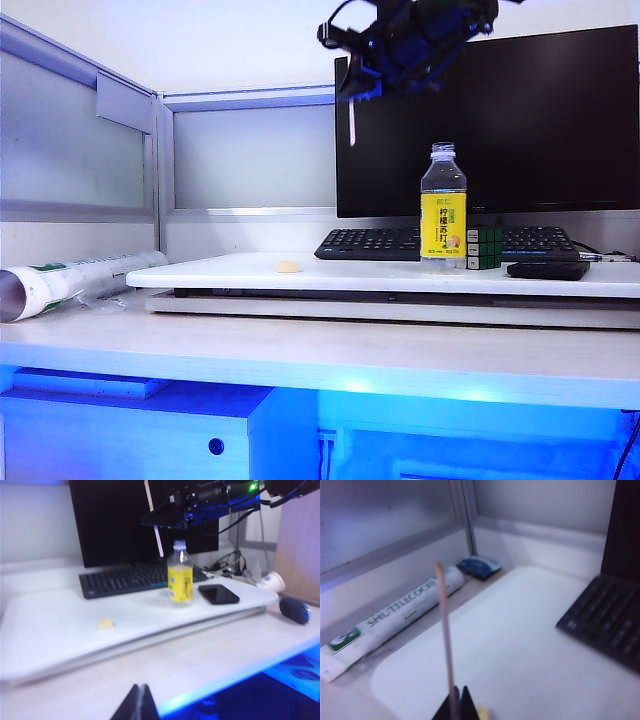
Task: Grab a stick from the table and stick it in a plastic bottle.
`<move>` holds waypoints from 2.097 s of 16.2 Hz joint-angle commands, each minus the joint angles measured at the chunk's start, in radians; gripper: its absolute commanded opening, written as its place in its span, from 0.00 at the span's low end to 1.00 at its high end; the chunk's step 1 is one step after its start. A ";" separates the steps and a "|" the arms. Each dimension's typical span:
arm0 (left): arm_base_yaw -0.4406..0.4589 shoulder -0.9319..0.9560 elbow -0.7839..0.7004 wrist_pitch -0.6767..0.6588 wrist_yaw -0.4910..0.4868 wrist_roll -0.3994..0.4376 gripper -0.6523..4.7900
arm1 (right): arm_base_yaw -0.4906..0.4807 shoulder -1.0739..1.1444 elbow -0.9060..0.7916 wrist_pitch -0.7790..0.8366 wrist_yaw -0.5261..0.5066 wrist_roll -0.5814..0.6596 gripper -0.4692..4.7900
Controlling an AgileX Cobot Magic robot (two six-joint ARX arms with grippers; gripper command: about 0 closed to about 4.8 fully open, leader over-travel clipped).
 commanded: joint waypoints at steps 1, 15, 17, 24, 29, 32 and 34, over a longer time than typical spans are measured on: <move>0.001 0.001 0.002 0.091 -0.004 -0.003 0.11 | -0.012 -0.004 0.055 0.004 0.028 -0.097 0.07; 0.000 0.001 0.002 0.290 -0.039 -0.071 0.11 | -0.140 -0.003 0.127 0.011 0.050 -0.247 0.07; 0.000 0.001 0.002 0.289 -0.038 -0.071 0.11 | -0.159 0.000 0.127 0.018 0.050 -0.249 0.07; 0.000 0.001 0.002 0.289 -0.035 -0.084 0.11 | -0.205 0.030 0.127 0.034 0.046 -0.217 0.07; 0.000 0.001 0.002 0.289 -0.036 -0.089 0.11 | -0.205 0.077 0.127 0.047 0.045 -0.185 0.07; 0.000 0.001 0.002 0.289 -0.036 -0.089 0.11 | -0.205 0.089 0.127 0.060 0.046 -0.186 0.07; 0.000 0.001 0.002 0.289 -0.037 -0.089 0.11 | -0.211 0.092 0.127 0.055 0.046 -0.185 0.07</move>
